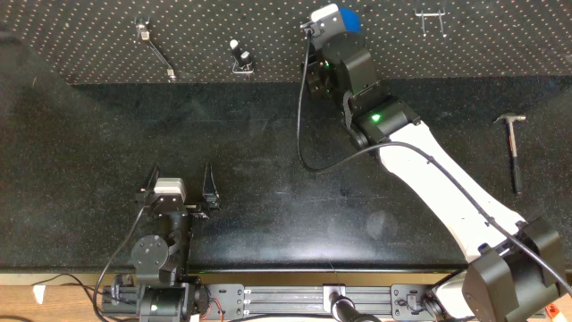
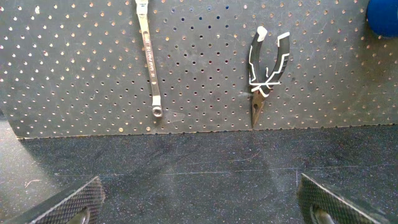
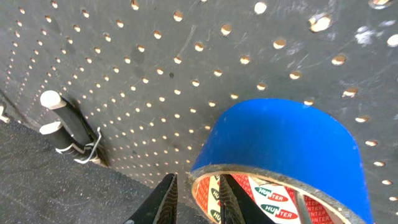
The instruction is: Place Tools Onto Pegboard
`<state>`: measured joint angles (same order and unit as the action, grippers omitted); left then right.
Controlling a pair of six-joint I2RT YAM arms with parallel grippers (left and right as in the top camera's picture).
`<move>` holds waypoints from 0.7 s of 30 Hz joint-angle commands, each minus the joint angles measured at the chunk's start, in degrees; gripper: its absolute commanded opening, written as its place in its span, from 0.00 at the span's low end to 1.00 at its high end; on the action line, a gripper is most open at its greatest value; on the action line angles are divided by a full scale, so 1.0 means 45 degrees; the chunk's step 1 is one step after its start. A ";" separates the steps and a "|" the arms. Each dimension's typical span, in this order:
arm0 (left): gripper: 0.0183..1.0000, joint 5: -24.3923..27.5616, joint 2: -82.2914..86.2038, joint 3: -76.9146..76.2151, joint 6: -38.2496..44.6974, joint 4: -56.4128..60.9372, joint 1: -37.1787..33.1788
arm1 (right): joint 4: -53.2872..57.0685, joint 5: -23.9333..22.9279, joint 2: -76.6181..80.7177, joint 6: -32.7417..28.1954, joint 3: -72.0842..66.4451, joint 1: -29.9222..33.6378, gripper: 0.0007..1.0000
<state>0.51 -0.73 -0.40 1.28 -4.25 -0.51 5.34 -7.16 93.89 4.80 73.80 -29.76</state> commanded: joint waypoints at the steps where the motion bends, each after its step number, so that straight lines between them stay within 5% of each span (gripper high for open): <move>1: 1.00 0.0233 0.0121 0.0019 0.0117 -0.0102 -0.0063 | 0.0248 0.0408 -0.0078 -0.0087 0.0155 -0.0112 0.24; 17: 1.00 0.0233 0.0121 0.0019 0.0117 -0.0102 -0.0063 | 0.3089 0.0408 -0.1316 -0.0083 0.0155 -0.0112 0.25; 21: 1.00 0.0233 0.0121 0.0019 0.0117 -0.0097 -0.0063 | 0.5542 0.0393 -0.2220 -0.0039 0.0155 -0.0083 0.27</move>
<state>0.51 -0.73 -0.40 1.28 -4.25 -0.51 25.02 -5.78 88.16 4.82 73.87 -29.76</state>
